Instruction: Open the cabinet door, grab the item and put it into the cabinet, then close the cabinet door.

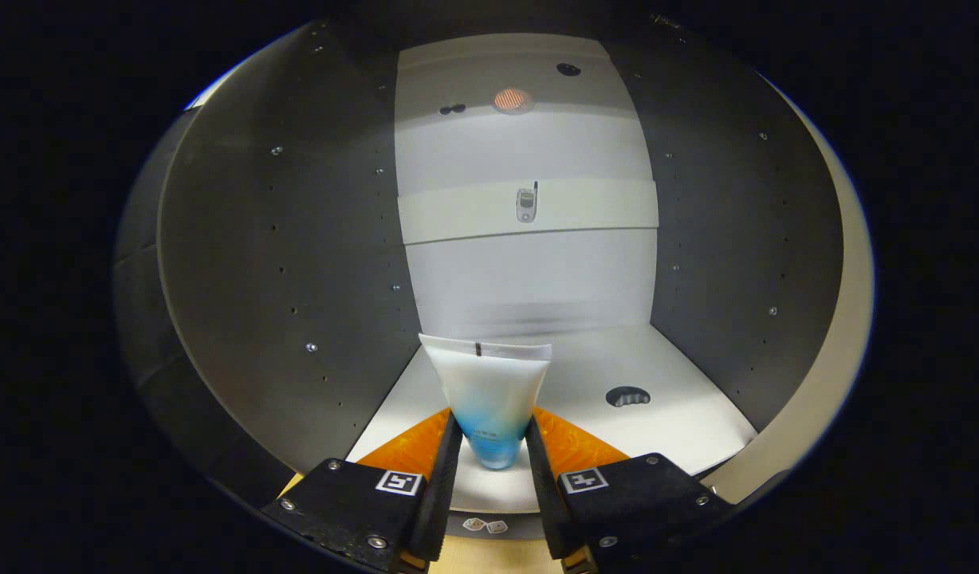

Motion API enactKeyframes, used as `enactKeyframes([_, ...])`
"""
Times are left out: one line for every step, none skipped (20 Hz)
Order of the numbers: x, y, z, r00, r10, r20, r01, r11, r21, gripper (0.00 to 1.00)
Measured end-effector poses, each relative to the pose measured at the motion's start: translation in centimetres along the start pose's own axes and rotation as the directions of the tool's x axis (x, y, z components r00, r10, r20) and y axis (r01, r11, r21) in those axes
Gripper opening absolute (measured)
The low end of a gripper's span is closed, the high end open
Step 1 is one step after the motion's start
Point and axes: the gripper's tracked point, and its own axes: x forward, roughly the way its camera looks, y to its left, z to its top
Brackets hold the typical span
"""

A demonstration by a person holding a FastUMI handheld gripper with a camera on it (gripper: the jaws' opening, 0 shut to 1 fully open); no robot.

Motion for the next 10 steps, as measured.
enactKeyframes([0.2, 0.0, 0.2, 1.0, -0.001, 0.001, 0.001, 1.0, 0.001, 0.5])
enactKeyframes([0.4, -0.1, 0.1, 1.0, -0.005, 0.001, 0.005, 1.0, 0.003, 0.5])
enactKeyframes([0.3, -0.1, 0.2, 1.0, -0.005, 0.003, 0.004, 1.0, 0.008, 0.51])
enactKeyframes([0.3, 0.0, 0.2, 1.0, -0.002, 0.004, 0.002, 1.0, 0.012, 0.52])
enactKeyframes([0.2, -0.1, 0.1, 1.0, -0.002, 0.001, 0.002, 1.0, 0.01, 0.58])
enactKeyframes([-0.2, 0.0, 0.2, 1.0, -0.002, 0.004, 0.002, 1.0, 0.005, 0.65])
enactKeyframes([-0.8, -0.2, 0.3, 1.0, -0.008, 0.011, 0.008, 1.0, -0.003, 0.71])
enactKeyframes([-1.5, -0.4, 0.5, 1.0, -0.012, 0.026, 0.013, 1.0, -0.012, 0.83])
enactKeyframes([-2.5, -0.5, 0.8, 0.999, -0.016, 0.045, 0.017, 1.0, -0.019, 0.87])
enactKeyframes([-3.7, -0.5, 1.1, 0.998, -0.015, 0.067, 0.017, 0.999, -0.027, 0.94])
